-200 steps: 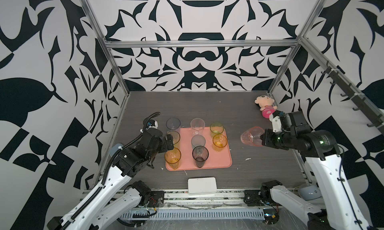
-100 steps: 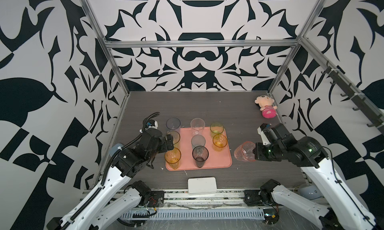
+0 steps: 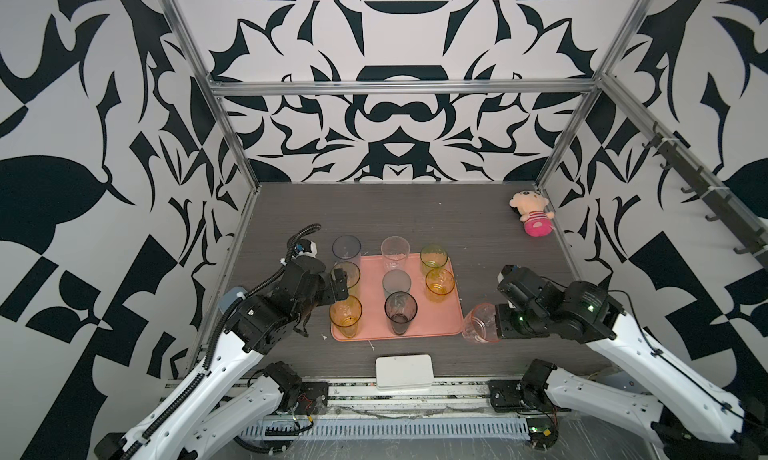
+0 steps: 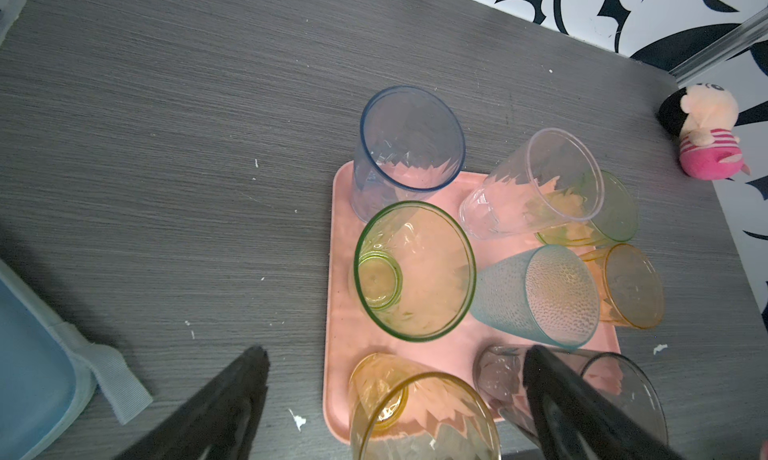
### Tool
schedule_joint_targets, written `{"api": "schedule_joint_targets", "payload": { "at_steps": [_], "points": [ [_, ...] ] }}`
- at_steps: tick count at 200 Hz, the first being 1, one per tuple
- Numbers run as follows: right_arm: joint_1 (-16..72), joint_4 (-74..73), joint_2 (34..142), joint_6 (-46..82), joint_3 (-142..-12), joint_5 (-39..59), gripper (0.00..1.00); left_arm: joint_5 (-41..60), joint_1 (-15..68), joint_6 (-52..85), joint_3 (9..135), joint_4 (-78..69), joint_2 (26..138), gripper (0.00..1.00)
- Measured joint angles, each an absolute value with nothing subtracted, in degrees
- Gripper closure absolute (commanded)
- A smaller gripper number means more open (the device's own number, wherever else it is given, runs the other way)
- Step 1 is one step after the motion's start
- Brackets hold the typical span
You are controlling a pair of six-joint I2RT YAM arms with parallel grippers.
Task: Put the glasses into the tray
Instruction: 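Lower the pink cup onto the tray beside the orange cup and open right gripper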
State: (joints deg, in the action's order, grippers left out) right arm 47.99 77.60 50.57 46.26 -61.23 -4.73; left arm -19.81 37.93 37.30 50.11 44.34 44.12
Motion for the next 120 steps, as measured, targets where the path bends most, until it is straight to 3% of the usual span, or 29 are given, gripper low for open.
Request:
{"api": "schedule_joint_targets", "payload": {
  "at_steps": [46,120],
  "points": [
    [55.2,74.4,53.8,50.2,-59.2,-7.0,1.0,-19.6,37.9,37.3,50.1,44.3,44.1,0.0],
    [55.6,65.2,59.6,51.5,-54.6,-8.6,1.0,-19.6,37.9,37.7,50.1,44.3,43.1,0.01]
  ]
}}
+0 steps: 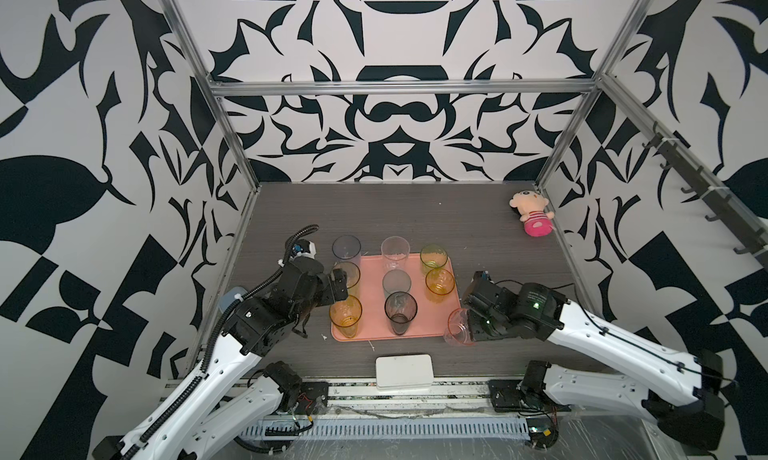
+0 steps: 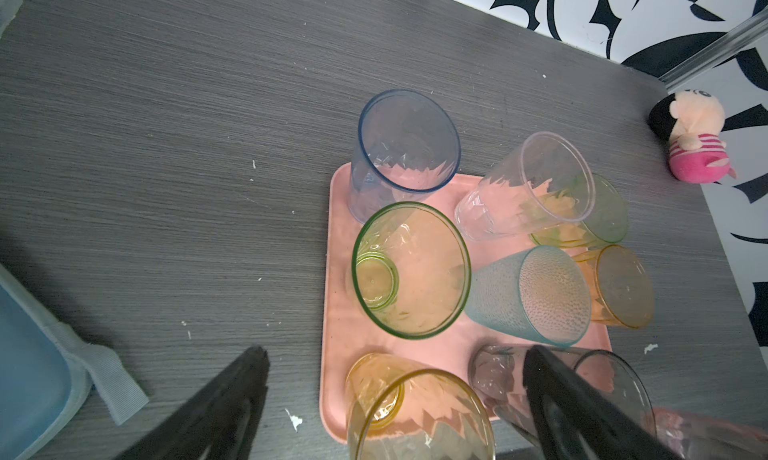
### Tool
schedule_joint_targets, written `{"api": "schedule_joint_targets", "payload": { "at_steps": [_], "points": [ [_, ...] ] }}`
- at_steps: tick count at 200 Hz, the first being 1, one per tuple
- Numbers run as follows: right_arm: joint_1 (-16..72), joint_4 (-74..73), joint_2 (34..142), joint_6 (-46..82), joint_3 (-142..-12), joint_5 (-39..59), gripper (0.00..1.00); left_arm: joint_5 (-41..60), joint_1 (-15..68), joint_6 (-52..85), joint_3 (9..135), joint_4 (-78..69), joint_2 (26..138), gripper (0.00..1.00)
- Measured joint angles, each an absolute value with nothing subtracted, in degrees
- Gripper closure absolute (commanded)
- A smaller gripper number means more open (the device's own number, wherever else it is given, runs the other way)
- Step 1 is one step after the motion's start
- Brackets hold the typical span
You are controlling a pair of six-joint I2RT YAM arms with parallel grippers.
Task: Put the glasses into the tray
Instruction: 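Lower the pink cup onto the tray beside the orange cup and open right gripper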
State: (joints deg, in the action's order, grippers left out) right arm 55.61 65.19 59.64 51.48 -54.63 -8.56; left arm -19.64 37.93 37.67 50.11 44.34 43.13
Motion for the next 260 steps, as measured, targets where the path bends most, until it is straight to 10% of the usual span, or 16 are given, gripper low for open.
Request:
{"api": "schedule_joint_targets", "payload": {
  "at_steps": [260],
  "points": [
    [44.9,48.5,75.1,42.1,-50.4,-5.2,1.0,-19.7,37.9,37.7,50.1,44.9,43.4,0.01]
  ]
}}
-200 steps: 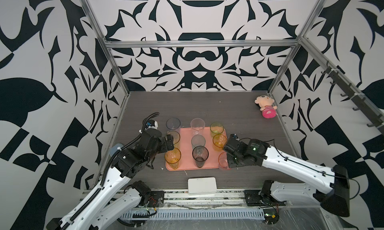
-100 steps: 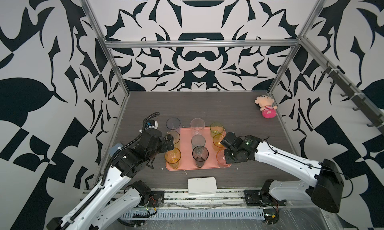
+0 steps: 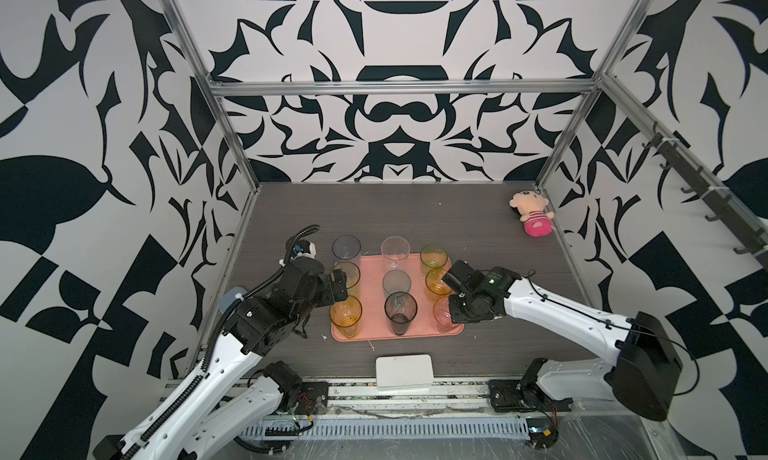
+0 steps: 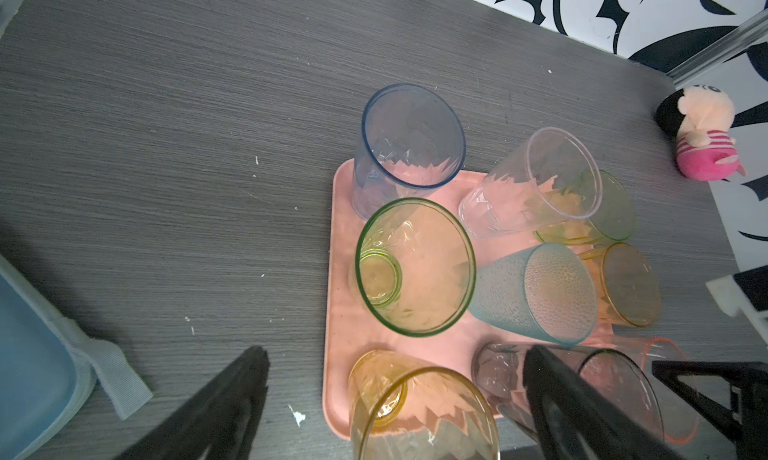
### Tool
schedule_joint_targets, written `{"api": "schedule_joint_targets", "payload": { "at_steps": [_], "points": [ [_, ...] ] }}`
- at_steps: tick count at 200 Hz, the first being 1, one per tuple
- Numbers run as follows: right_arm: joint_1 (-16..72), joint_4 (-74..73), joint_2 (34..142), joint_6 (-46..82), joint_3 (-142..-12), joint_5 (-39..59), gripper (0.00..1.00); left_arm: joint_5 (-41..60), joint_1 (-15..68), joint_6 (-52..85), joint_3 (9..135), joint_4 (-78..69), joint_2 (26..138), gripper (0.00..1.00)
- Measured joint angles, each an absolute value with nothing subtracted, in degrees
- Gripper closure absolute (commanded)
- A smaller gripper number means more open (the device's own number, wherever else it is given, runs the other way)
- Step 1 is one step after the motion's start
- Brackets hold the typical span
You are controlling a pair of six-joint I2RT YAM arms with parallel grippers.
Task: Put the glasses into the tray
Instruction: 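Lower the pink cup onto the tray beside the orange cup and open right gripper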
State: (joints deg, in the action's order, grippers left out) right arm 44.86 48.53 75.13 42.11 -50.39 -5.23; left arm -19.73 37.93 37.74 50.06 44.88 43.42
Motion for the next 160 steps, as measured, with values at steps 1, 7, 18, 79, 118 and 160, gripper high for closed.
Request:
{"api": "schedule_joint_targets", "payload": {
  "at_steps": [1,7,18,79,118,160],
  "points": [
    [44.9,48.5,75.2,42.1,-50.4,-5.2,1.0,-19.7,37.9,37.7,50.1,44.9,43.4,0.01],
    [44.8,48.3,75.6,42.0,-50.4,-5.0,1.0,-19.7,37.9,37.7,50.1,44.9,43.4,0.01],
    [44.7,47.9,76.1,41.9,-50.4,-4.7,1.0,-19.7,37.9,37.7,50.1,45.0,43.4,0.0],
    [44.6,47.7,77.3,41.5,-51.0,-4.5,0.86,-20.2,37.9,37.8,50.1,45.2,43.4,0.01],
    [44.6,47.7,78.5,40.4,-51.2,-4.3,0.77,-20.2,37.9,37.8,50.1,45.2,43.4,0.01],
    [44.6,48.6,78.5,39.6,-53.3,-4.6,0.72,-20.4,37.9,37.8,50.1,45.2,43.4,0.01]
  ]
}}
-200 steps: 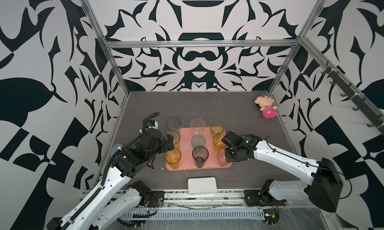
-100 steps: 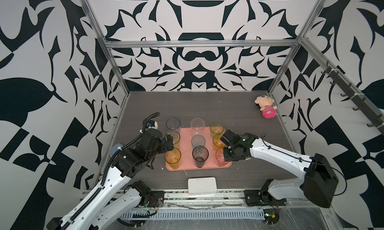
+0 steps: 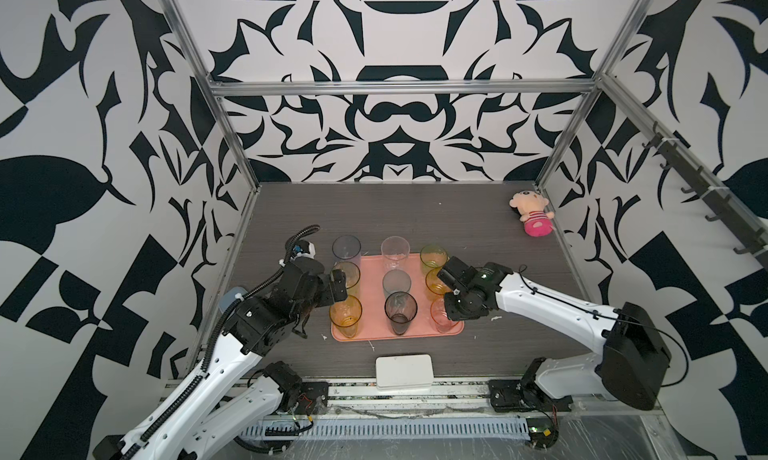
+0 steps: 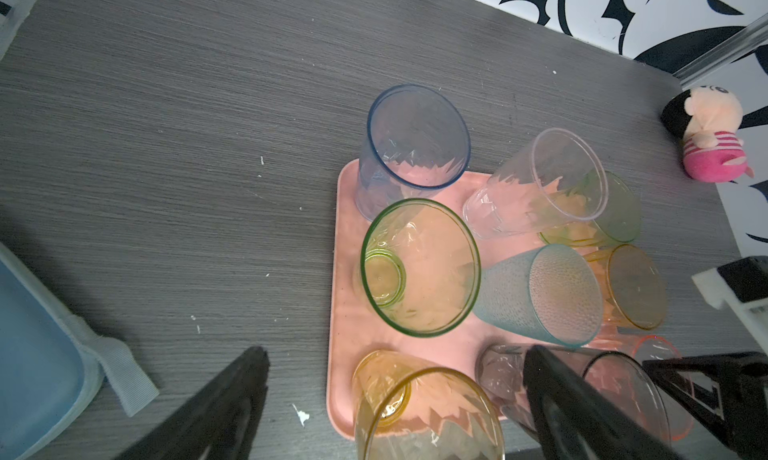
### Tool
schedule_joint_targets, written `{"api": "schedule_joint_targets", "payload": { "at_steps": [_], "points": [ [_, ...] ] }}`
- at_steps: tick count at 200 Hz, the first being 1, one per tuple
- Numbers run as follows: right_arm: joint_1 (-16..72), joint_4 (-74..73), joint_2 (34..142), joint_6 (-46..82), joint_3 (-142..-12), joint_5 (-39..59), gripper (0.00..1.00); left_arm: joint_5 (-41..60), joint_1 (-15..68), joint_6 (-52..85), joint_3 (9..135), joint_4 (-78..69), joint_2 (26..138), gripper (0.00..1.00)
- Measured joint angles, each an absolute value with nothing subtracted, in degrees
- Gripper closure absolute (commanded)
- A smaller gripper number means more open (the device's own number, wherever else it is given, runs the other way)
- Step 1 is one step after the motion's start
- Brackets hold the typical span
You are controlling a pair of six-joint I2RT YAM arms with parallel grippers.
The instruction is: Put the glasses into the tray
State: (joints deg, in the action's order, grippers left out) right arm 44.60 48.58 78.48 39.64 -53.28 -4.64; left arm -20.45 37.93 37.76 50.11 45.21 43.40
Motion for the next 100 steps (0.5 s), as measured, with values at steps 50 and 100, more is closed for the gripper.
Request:
{"api": "schedule_joint_targets", "payload": {
  "at_steps": [50,100],
  "points": [
    [44.6,51.0,78.5,38.3,-57.8,-5.6,0.65,-21.6,37.9,37.7,50.7,45.2,43.7,0.01],
    [44.2,52.9,77.4,34.9,-63.6,-9.5,0.53,-27.7,37.9,36.9,54.8,46.6,45.3,0.0]
  ]
}}
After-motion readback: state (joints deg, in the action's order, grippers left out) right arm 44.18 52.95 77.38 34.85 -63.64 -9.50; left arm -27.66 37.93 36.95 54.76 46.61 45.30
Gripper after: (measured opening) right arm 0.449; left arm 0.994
